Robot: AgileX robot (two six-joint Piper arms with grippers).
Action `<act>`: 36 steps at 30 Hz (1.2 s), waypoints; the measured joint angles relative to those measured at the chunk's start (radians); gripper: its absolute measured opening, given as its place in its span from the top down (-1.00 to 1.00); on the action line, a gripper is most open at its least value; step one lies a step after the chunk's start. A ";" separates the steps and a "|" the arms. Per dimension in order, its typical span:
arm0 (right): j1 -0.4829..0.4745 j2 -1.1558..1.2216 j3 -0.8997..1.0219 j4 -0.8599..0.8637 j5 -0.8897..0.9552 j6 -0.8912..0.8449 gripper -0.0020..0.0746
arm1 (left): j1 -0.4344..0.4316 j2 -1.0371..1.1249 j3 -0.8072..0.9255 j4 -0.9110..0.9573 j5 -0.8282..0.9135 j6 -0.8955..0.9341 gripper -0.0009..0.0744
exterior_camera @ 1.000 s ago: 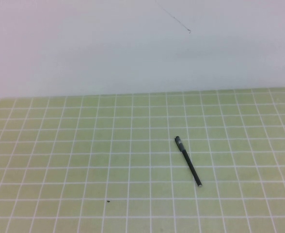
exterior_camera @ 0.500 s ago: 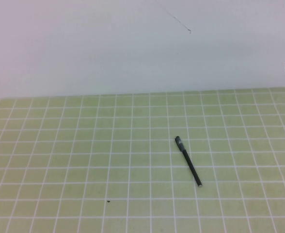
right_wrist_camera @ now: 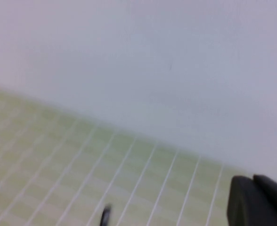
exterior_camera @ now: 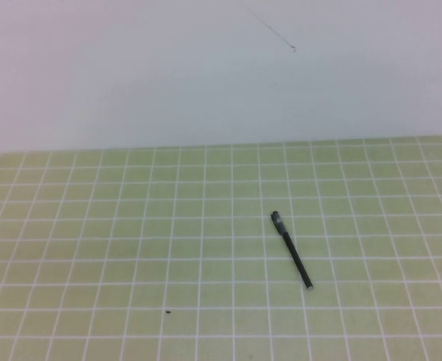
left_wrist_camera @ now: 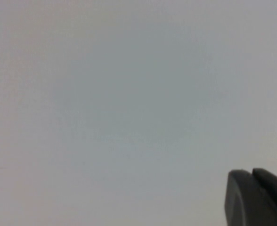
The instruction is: Cap the pen
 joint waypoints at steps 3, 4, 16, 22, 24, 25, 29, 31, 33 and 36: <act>-0.059 -0.149 0.162 -0.011 -0.178 -0.008 0.95 | 0.032 -0.014 0.000 0.000 -0.018 0.000 0.98; -0.080 -0.192 0.223 -0.011 -0.209 -0.008 0.95 | 0.034 -0.014 0.000 0.000 -0.021 0.000 0.98; -0.369 -0.728 0.792 -0.011 -0.325 -0.006 0.95 | 0.055 -0.014 0.010 0.000 -0.016 0.000 0.98; -0.418 -0.819 0.908 0.007 -0.348 -0.007 0.96 | 0.113 -0.098 0.141 0.141 0.006 -0.037 0.98; -0.418 -0.819 0.927 0.007 -0.346 -0.009 0.96 | 0.113 -0.119 0.208 0.262 0.052 -0.143 0.98; -0.418 -0.816 0.936 0.007 -0.348 -0.012 0.96 | 0.113 -0.118 0.234 0.319 0.080 -0.196 0.98; -0.418 -0.805 0.995 -0.036 -0.351 -0.003 0.96 | 0.142 -0.114 0.326 0.596 0.218 -0.507 0.98; -0.418 -0.819 1.024 -0.071 -0.348 0.013 0.96 | 0.179 -0.114 0.338 0.654 0.242 -0.650 0.98; -0.418 -0.846 1.060 -0.113 -0.343 0.040 0.96 | 0.209 -0.114 0.344 0.638 0.229 -0.742 0.98; -0.418 -0.904 1.080 -0.159 -0.240 0.049 0.96 | 0.241 -0.114 0.353 0.552 0.212 -0.775 0.98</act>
